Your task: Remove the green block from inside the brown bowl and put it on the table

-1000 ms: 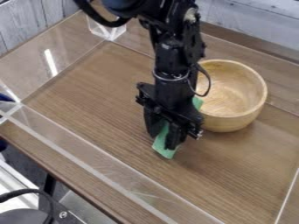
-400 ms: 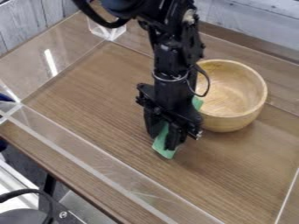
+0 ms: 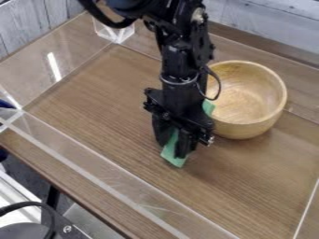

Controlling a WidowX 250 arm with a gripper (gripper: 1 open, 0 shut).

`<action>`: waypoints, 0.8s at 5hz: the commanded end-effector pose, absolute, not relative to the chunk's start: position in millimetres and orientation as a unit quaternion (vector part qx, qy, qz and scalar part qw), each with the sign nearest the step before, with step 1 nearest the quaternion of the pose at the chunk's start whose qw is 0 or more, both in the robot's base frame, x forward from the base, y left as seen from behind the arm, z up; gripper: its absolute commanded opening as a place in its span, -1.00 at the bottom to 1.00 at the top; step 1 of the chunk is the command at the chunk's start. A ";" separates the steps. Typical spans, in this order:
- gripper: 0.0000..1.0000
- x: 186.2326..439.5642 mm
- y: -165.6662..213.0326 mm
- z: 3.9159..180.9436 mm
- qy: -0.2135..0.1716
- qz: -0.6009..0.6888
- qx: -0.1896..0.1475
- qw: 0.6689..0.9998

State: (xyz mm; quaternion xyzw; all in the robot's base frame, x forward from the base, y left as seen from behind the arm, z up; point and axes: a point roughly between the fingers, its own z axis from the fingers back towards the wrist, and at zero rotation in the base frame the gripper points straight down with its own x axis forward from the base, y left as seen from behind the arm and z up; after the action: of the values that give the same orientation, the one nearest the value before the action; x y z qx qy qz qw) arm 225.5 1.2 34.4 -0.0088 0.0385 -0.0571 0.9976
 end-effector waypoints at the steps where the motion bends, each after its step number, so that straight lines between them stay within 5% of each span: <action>1: -1.00 227.0 15.7 22.9 0.047 -0.046 -0.004 0.998; 4: -1.00 224.9 20.0 20.8 0.056 -0.040 -0.005 0.998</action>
State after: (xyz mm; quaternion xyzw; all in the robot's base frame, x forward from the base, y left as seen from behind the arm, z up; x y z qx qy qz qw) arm 226.6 13.5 22.1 -0.0079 0.0531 -0.0408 0.9977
